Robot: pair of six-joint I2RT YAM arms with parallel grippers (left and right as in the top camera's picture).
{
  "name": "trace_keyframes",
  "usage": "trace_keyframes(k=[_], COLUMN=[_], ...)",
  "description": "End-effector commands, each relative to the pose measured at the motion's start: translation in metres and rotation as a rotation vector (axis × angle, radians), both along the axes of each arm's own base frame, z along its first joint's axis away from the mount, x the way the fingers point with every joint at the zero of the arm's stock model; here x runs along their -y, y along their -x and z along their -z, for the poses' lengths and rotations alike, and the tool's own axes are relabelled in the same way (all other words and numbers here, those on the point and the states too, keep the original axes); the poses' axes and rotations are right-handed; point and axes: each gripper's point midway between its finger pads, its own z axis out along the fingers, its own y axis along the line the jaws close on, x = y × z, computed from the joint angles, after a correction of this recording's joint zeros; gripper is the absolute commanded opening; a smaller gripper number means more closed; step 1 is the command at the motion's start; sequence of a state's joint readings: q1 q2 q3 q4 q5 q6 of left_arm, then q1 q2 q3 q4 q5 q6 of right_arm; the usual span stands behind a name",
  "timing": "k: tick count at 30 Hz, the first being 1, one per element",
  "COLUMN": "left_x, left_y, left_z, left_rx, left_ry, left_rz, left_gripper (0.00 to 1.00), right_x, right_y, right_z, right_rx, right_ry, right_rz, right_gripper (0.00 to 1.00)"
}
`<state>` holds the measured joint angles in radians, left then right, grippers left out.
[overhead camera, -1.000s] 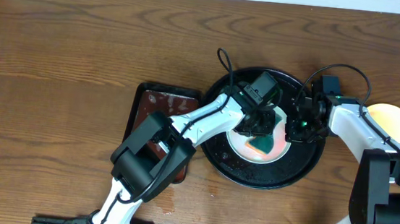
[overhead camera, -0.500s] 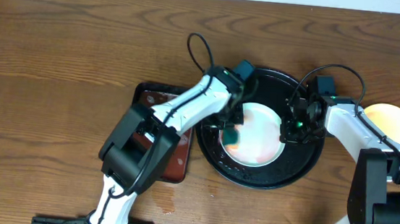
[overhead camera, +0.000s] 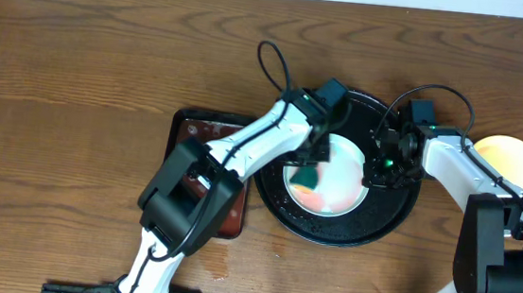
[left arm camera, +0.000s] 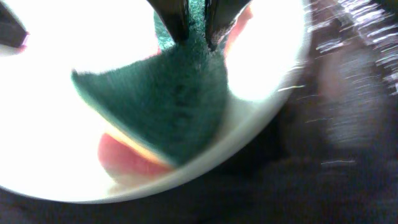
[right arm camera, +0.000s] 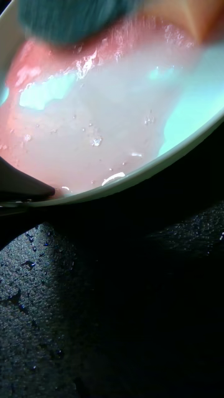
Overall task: Clean dirty plates on tray and stack at the side
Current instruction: 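Scrub the mint plate with the sponge in the left gripper, then return the green sponge to the brown tray with the left gripper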
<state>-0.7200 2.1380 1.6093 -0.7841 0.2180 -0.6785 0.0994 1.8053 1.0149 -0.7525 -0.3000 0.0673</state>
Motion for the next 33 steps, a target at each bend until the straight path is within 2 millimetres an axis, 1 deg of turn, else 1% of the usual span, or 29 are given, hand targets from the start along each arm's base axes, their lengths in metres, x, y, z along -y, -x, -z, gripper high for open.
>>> trace_keyframes(k=[1, 3, 4, 8, 10, 13, 15, 17, 21, 23, 27, 30, 33], left_x=[0.048, 0.064, 0.068, 0.077, 0.076, 0.067, 0.055, 0.038, -0.01, -0.029, -0.052, -0.069, -0.076], left_y=[0.036, 0.046, 0.05, 0.063, 0.066, 0.066, 0.061, 0.053, 0.033, 0.025, 0.008, -0.004, -0.011], left_z=[0.012, 0.009, 0.008, 0.007, 0.006, 0.008, 0.012, 0.016, 0.022, 0.02, 0.006, -0.015, -0.037], left_rx=[-0.113, -0.112, -0.113, -0.136, -0.152, -0.171, -0.172, -0.161, -0.138, -0.133, -0.094, -0.016, 0.06], left_ry=[0.161, 0.199, 0.204, 0.22, 0.22, 0.193, 0.149, 0.088, -0.071, -0.122, -0.165, -0.22, -0.241], left_rz=[0.106, 0.144, 0.156, 0.183, 0.183, 0.163, 0.135, 0.097, 0.016, -0.01, -0.007, -0.026, -0.031], left_gripper=[0.08, 0.08, 0.08, 0.08, 0.08, 0.08, 0.08, 0.08, 0.07, 0.07, 0.07, 0.08, 0.07], right_x=[0.017, 0.017, 0.017, 0.017, 0.017, 0.017, 0.017, 0.018, 0.018, 0.018, 0.018, 0.018, 0.018], right_y=[0.017, 0.017, 0.017, 0.017, 0.017, 0.017, 0.018, 0.018, 0.019, 0.019, 0.019, 0.019, 0.019], right_z=[0.021, 0.021, 0.021, 0.021, 0.021, 0.021, 0.02, 0.02, 0.02, 0.02, 0.02, 0.02, 0.02], right_rx=[-0.063, -0.064, -0.064, -0.066, -0.066, -0.067, -0.069, -0.071, -0.073, -0.072, -0.072, -0.073, -0.074], right_ry=[0.1, 0.1, 0.1, 0.1, 0.1, 0.1, 0.1, 0.1, 0.101, 0.101, 0.101, 0.101, 0.101], right_rz=[-0.012, -0.012, -0.012, -0.013, -0.013, -0.013, -0.013, -0.013, -0.013, -0.013, -0.013, -0.013, -0.013], right_gripper=[0.01, 0.01, 0.01, 0.01, 0.01, 0.01, 0.01, 0.01, 0.01, 0.01, 0.01, 0.01, 0.01])
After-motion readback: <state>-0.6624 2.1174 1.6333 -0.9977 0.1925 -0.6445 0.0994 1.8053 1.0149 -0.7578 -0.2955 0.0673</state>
